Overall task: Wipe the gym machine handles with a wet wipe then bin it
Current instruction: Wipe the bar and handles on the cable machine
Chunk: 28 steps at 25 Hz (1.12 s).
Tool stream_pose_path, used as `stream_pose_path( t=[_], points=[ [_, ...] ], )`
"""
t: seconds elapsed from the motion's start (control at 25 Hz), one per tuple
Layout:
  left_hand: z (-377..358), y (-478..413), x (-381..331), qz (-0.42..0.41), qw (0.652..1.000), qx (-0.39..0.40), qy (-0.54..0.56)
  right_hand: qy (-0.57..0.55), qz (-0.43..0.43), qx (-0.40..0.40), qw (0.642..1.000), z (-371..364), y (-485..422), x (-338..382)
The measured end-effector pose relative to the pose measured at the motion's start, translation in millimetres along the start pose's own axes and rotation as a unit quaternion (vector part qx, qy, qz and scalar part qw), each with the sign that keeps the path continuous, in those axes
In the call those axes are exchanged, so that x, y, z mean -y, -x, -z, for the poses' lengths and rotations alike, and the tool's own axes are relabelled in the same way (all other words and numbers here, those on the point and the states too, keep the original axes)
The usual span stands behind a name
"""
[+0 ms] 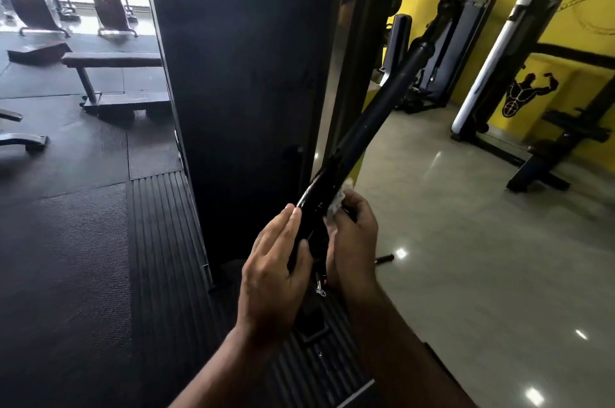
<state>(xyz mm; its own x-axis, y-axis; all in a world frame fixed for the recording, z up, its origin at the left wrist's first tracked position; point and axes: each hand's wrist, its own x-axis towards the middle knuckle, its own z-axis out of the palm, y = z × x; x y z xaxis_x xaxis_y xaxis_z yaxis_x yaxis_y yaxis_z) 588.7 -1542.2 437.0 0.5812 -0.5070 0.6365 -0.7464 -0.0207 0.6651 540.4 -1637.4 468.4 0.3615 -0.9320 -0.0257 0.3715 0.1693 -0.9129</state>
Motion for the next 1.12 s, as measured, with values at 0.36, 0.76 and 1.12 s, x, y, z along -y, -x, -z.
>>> stream_pose_path(
  t=[0.36,0.76,1.12],
  points=[
    [-1,-4,2,-0.017,0.998,-0.049,-0.026,-0.194,-0.084,0.053,0.976,-11,-19,3],
    [-9,-16,-6,-0.021,0.992,-0.097,-0.077,-0.161,-0.056,0.098,0.981,-2,-35,11],
    [-9,-31,-13,-0.018,0.983,-0.149,-0.103,0.28,0.548,0.135,0.776,14,-86,15]
  ],
)
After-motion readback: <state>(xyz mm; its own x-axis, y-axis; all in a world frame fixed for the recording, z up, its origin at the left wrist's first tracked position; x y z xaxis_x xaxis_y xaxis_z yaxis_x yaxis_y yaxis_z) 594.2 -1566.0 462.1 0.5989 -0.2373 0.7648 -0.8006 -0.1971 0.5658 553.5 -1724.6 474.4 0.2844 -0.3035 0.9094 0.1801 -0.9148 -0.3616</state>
